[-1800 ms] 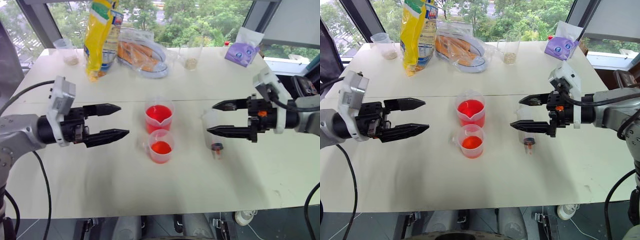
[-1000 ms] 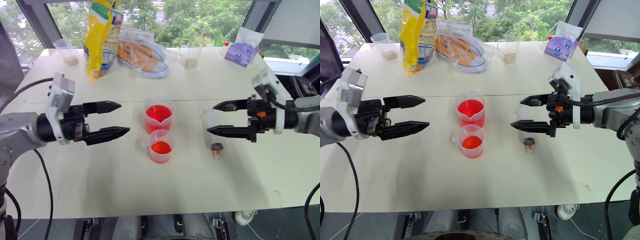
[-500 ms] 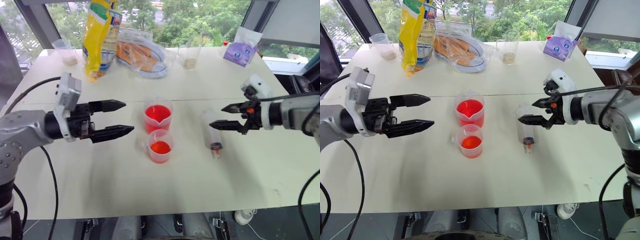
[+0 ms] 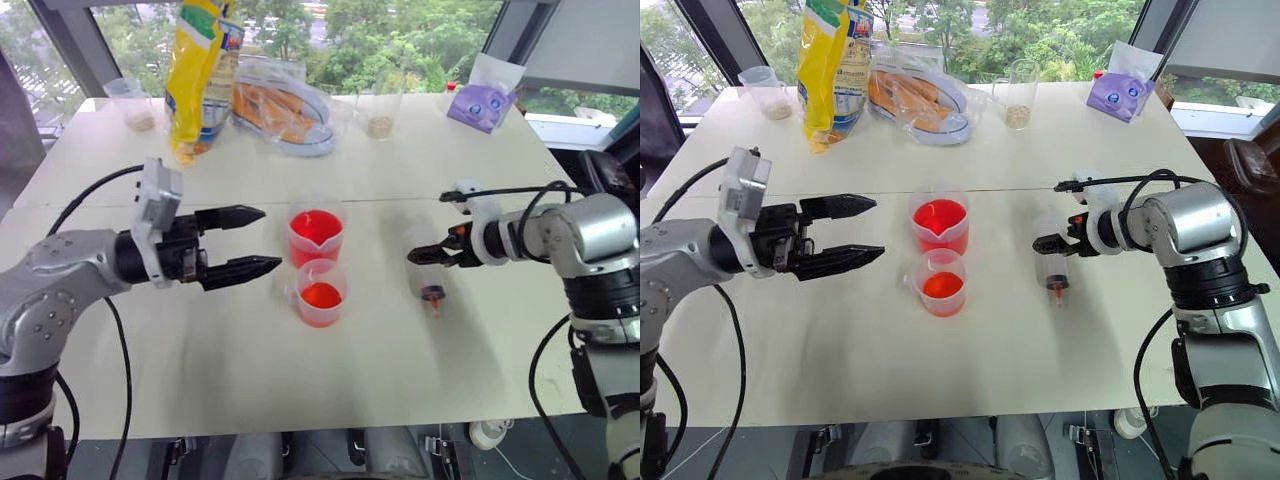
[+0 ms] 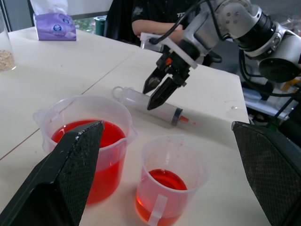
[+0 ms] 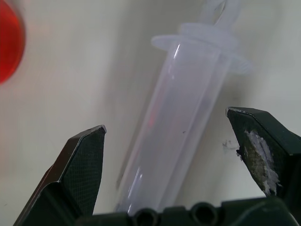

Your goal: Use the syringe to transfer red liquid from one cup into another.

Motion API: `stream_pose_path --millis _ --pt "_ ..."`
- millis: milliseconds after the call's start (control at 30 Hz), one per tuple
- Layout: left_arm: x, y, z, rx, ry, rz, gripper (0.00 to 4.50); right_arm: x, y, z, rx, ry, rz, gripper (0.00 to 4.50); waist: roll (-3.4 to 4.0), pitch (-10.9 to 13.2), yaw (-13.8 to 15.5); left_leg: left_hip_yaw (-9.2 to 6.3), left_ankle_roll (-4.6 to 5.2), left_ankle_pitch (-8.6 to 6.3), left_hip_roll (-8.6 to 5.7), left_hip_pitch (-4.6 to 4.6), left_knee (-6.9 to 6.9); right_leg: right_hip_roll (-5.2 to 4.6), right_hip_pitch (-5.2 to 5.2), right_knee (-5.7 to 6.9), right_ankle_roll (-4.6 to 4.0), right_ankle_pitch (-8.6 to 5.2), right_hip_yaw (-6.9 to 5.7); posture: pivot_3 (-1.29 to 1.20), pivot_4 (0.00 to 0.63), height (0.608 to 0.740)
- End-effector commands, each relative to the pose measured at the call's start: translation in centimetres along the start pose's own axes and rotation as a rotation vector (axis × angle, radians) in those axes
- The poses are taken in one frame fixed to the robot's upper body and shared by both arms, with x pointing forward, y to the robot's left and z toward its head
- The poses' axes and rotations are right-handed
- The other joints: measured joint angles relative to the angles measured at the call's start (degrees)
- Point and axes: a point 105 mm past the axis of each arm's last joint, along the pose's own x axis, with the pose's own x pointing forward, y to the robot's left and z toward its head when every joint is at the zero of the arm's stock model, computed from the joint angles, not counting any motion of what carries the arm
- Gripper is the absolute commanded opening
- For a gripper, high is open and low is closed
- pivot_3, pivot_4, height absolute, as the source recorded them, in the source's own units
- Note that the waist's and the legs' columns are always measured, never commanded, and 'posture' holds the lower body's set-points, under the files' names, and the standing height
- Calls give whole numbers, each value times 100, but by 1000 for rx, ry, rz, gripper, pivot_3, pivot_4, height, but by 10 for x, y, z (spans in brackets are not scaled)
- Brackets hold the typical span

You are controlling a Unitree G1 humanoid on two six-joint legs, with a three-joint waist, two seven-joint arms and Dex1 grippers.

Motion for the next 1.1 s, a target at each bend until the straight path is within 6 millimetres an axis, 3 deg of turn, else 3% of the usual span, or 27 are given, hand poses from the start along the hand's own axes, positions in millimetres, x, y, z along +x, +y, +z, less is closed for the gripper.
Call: stream_pose_path --millis 33,133,167,233,367,400,533,667,767,933,1100 --pt "0 -4 6 51 -13 2 4500 3 1 8 -39 -13 -24 4463 0 0 -1 0 0 0 0 0 0 0 0 0 0 0 0 0 150 740" --pt "-1 -4 5 53 -11 11 4500 9 4 5 -71 5 -27 4463 0 0 -1 0 0 0 -1 0 0 0 0 0 1 0 0 0 150 740" --pt "-2 -4 5 54 -11 14 4500 12 5 4 -80 10 -28 4227 0 0 -1 0 0 0 -1 0 0 0 0 0 1 0 0 0 150 740" --pt "-3 -5 6 56 -15 19 4500 16 7 4 -88 17 -28 3619 0 0 1 0 0 0 0 0 0 0 0 0 1 0 0 0 150 740" --pt "-4 -5 7 59 -21 27 4500 19 8 6 -89 12 -25 1704 -1 -1 -3 -1 0 0 0 1 0 0 1 0 1 0 0 0 150 740" --pt "-4 -4 6 59 -20 29 4500 18 8 7 -89 9 -26 1432 -2 -1 -3 -1 0 0 0 2 0 1 1 1 1 0 -1 0 150 740" --pt "-5 -4 6 63 -19 33 4500 8 6 13 -86 -32 -34 1391 -2 -1 -2 -1 0 0 0 2 0 1 2 1 1 0 0 0 150 740" --pt "-10 1 10 70 -23 50 4500 -25 10 44 -145 -235 -23 1391 0 0 7 -1 0 0 0 1 0 1 0 0 1 0 0 0 150 740" --pt "-14 7 14 86 -22 65 4500 -60 28 82 -220 -516 41 1391 1 0 6 -2 0 0 0 -1 -2 1 -2 1 1 0 -2 0 150 740" --pt "-13 16 25 113 -36 64 4500 -108 69 125 -329 -942 236 1391 0 0 -13 -3 0 0 3 2 -2 5 0 2 2 1 -2 0 150 740" --pt "-12 23 39 142 -45 52 4500 -122 104 151 -283 -1290 452 1391 -3 -2 -10 -3 -1 1 4 3 -2 7 2 6 3 1 -3 0 150 740"
